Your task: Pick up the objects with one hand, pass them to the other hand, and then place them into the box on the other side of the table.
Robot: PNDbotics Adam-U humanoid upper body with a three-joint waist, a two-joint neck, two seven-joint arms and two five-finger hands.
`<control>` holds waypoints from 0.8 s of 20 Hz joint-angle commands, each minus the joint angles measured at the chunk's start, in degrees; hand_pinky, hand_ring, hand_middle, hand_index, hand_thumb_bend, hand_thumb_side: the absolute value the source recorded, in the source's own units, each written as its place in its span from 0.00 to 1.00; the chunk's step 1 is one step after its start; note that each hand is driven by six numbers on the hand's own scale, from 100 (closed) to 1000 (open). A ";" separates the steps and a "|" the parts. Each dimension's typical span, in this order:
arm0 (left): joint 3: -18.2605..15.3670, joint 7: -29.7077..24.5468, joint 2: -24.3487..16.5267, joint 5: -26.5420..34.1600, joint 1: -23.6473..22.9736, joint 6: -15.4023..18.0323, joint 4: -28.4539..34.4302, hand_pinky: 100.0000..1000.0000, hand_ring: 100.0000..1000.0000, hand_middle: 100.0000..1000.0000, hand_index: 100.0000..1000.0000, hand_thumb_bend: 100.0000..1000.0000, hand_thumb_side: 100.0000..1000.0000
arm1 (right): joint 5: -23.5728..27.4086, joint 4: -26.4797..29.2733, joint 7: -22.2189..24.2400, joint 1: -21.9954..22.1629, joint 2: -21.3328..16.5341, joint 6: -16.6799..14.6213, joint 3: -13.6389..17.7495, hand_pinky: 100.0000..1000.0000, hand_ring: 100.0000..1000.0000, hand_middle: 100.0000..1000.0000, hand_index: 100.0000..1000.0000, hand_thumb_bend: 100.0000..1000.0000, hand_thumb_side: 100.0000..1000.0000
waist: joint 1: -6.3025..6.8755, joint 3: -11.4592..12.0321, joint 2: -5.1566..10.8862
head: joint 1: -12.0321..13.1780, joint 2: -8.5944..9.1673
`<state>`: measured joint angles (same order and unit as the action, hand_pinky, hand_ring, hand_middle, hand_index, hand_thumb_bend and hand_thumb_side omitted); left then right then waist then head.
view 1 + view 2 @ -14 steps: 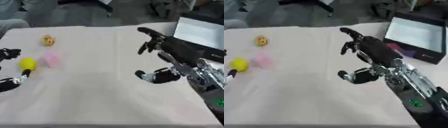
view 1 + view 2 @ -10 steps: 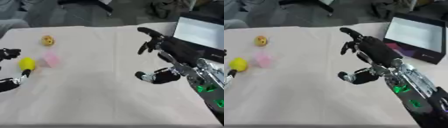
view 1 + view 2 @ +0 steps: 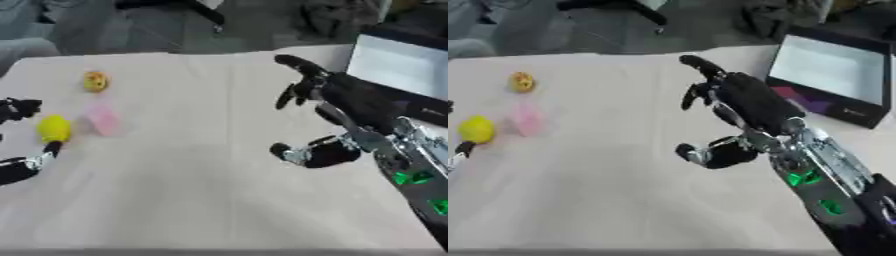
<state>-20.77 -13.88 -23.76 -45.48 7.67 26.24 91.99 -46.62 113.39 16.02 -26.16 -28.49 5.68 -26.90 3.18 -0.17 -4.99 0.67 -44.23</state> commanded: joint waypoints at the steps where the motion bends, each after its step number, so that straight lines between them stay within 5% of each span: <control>1: 0.72 1.69 -8.50 -2.04 1.43 -0.05 -5.04 0.68 0.65 0.64 0.83 0.39 0.00 | 0.07 1.20 0.15 -0.39 -1.05 -0.03 0.65 0.54 0.54 1.00 0.60 0.44 0.23 | 0.12 -0.18 0.88 | 0.08 0.11; 7: 5.37 4.45 -18.93 -6.84 9.02 -0.83 -24.85 0.67 0.65 0.65 0.84 0.48 0.01 | 0.32 1.20 0.35 -0.44 -0.90 -0.21 0.32 0.54 0.54 1.00 0.60 0.44 0.23 | 0.32 -0.84 1.06 | 0.61 0.11; 16: 10.25 5.27 -21.17 -9.29 18.88 3.37 -42.84 0.67 0.60 0.63 0.83 0.46 0.03 | 0.63 1.20 0.19 -0.58 -0.56 -0.42 0.03 0.54 0.53 1.00 0.60 0.45 0.23 | 0.52 -1.72 0.77 | 1.49 0.11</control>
<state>-10.62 -8.90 -41.90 -54.44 25.54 29.19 50.30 -46.17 113.39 16.15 -25.96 -28.48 5.50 -27.14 3.55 -1.92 -4.75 1.92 -44.24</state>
